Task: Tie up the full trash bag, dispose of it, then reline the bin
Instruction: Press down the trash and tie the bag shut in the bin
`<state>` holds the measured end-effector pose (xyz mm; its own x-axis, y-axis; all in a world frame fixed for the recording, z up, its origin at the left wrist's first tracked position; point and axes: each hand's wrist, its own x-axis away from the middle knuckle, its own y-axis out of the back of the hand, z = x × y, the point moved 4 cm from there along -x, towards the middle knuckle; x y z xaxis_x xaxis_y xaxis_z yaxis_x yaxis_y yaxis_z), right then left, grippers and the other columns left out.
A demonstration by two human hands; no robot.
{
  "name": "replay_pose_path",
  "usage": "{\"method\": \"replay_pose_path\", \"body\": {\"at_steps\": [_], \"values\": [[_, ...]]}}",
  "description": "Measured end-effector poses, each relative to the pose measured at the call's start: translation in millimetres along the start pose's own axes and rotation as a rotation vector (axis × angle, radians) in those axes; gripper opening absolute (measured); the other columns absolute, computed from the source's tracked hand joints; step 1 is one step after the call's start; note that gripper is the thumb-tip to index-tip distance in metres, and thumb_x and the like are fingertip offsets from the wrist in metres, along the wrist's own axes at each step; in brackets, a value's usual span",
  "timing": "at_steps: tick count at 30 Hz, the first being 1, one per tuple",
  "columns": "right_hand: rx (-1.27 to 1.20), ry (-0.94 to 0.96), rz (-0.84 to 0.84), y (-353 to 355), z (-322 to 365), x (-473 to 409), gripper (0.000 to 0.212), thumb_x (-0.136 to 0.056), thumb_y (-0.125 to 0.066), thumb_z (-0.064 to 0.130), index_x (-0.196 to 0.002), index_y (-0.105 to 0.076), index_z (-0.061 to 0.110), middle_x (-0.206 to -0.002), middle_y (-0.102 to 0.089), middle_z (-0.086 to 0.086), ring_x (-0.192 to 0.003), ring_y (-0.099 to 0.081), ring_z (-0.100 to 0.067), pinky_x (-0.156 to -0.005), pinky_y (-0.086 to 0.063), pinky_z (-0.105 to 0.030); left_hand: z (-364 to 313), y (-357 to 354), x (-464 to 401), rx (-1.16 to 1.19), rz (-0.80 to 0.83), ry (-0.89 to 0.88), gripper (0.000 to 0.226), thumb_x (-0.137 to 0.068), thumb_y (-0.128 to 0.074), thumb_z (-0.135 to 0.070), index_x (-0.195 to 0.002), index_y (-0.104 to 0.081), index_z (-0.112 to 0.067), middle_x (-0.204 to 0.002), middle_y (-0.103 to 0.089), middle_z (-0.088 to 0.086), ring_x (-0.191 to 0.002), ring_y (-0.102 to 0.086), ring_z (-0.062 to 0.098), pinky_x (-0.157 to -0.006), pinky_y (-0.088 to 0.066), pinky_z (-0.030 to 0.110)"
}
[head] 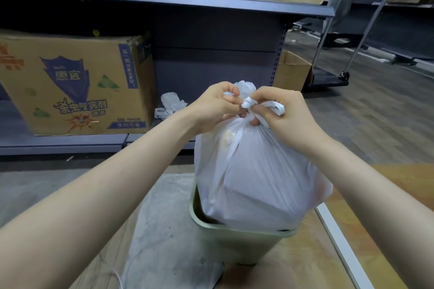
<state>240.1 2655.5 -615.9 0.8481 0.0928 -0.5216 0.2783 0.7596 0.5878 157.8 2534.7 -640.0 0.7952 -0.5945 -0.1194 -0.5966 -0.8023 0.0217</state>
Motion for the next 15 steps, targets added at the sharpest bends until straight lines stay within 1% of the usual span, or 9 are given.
{"method": "replay_pose_path", "body": {"at_steps": [2, 4, 6, 8, 9, 11, 12, 13, 15], "values": [[0.027, 0.016, -0.003, 0.6, 0.9, -0.7, 0.026, -0.090, -0.058, 0.004, -0.076, -0.062, 0.025, -0.068, -0.064, 0.014, -0.058, -0.068, -0.012, -0.059, -0.046, -0.013, -0.4, -0.1, 0.5, 0.000, -0.003, 0.002, 0.033, -0.083, -0.052, 0.020, -0.089, -0.044, -0.011, -0.066, -0.068, 0.002, -0.061, -0.064, 0.013, -0.070, -0.053, 0.017], [0.059, 0.036, 0.002, 2.2, 2.7, -1.7, 0.017, -0.089, -0.060, 0.002, -0.080, -0.063, 0.017, -0.066, -0.064, 0.016, -0.057, -0.066, -0.014, -0.055, -0.043, -0.009, -0.8, -0.8, 0.6, 0.000, -0.004, 0.005, 0.032, -0.083, -0.053, 0.020, -0.092, -0.044, -0.009, -0.066, -0.068, 0.003, -0.060, -0.064, 0.013, -0.068, -0.054, 0.017], [0.070, 0.044, 0.028, 4.1, 4.2, -3.9, 0.018, -0.089, -0.061, 0.004, -0.089, -0.052, 0.020, -0.070, -0.068, 0.012, -0.057, -0.066, -0.015, -0.053, -0.046, -0.016, -1.4, -1.3, 0.5, 0.002, -0.006, 0.011, 0.032, -0.083, -0.054, 0.020, -0.090, -0.045, -0.010, -0.063, -0.069, 0.001, -0.059, -0.064, 0.012, -0.066, -0.054, 0.017], [0.070, 0.026, 0.056, 5.1, 3.1, -5.9, 0.029, -0.089, -0.063, 0.008, -0.097, -0.038, 0.021, -0.076, -0.073, 0.002, -0.059, -0.067, -0.016, -0.059, -0.052, -0.025, -1.7, -1.2, 0.4, -0.003, -0.010, 0.020, 0.031, -0.083, -0.056, 0.019, -0.090, -0.045, -0.010, -0.062, -0.069, 0.001, -0.061, -0.066, 0.011, -0.068, -0.055, 0.018], [0.067, 0.027, 0.064, 5.3, 3.0, -6.2, 0.027, -0.089, -0.064, 0.010, -0.100, -0.041, 0.017, -0.077, -0.074, 0.000, -0.059, -0.067, -0.017, -0.062, -0.052, -0.026, -2.0, -1.0, 0.5, -0.004, -0.011, 0.025, 0.031, -0.083, -0.057, 0.018, -0.091, -0.045, -0.010, -0.063, -0.069, 0.002, -0.063, -0.066, 0.012, -0.069, -0.056, 0.018], [0.040, 0.037, 0.066, 6.5, 1.8, -5.6, 0.012, -0.087, -0.067, 0.011, -0.099, -0.062, 0.010, -0.077, -0.073, -0.002, -0.060, -0.066, -0.019, -0.065, -0.053, -0.031, -2.5, -1.0, 1.0, 0.000, -0.011, 0.032, 0.031, -0.082, -0.059, 0.016, -0.092, -0.046, -0.010, -0.069, -0.070, 0.004, -0.069, -0.067, 0.015, -0.069, -0.056, 0.018], [0.017, 0.032, 0.072, 7.2, 0.9, -5.1, 0.010, -0.086, -0.067, 0.012, -0.095, -0.071, 0.010, -0.077, -0.073, -0.005, -0.061, -0.066, -0.018, -0.066, -0.054, -0.034, -2.7, -1.2, 1.2, 0.004, -0.013, 0.036, 0.031, -0.082, -0.059, 0.016, -0.089, -0.045, -0.012, -0.072, -0.070, 0.005, -0.071, -0.067, 0.016, -0.067, -0.055, 0.018], [-0.004, 0.027, 0.092, 7.5, 0.6, -4.4, 0.011, -0.086, -0.068, 0.014, -0.094, -0.075, 0.013, -0.078, -0.073, -0.008, -0.063, -0.065, -0.017, -0.068, -0.054, -0.034, -2.7, -1.2, 1.4, 0.006, -0.016, 0.039, 0.032, -0.083, -0.058, 0.016, -0.087, -0.045, -0.013, -0.074, -0.069, 0.005, -0.071, -0.066, 0.016, -0.066, -0.054, 0.017], [-0.029, 0.019, 0.146, 7.2, 1.5, -3.5, 0.013, -0.087, -0.066, 0.017, -0.094, -0.076, 0.016, -0.085, -0.071, -0.007, -0.067, -0.062, -0.012, -0.069, -0.052, -0.028, -2.7, -1.7, 1.8, 0.015, -0.022, 0.043, 0.032, -0.084, -0.058, 0.015, -0.085, -0.045, -0.014, -0.072, -0.069, 0.003, -0.069, -0.064, 0.015, -0.062, -0.052, 0.016]]}}
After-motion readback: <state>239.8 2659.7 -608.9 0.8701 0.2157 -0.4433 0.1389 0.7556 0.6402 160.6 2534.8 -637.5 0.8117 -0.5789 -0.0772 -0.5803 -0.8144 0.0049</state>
